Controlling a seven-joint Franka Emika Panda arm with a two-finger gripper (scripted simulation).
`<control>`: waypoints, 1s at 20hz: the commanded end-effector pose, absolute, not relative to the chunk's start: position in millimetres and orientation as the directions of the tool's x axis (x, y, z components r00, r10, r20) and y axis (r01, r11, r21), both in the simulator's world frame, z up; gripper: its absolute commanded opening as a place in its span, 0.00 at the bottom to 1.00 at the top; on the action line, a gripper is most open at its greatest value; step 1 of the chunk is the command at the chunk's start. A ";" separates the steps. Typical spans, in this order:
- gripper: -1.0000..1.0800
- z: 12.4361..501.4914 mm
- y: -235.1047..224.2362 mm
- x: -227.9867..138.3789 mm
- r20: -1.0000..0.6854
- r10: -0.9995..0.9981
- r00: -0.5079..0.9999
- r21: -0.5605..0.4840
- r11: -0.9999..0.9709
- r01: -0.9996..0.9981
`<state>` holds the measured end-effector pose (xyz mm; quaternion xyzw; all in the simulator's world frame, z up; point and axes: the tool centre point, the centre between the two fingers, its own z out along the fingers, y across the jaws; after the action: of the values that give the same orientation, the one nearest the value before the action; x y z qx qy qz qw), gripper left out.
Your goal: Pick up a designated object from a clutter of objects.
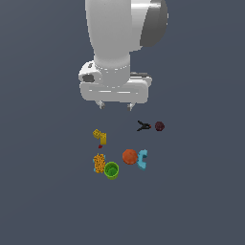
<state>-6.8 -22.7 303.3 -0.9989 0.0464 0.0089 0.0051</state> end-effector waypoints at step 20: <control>0.96 301.6 -23.2 5.3 0.015 -0.063 0.998 -0.031 -0.998 -0.063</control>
<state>3.0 -24.4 306.6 -0.9991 0.0377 -0.0086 0.0164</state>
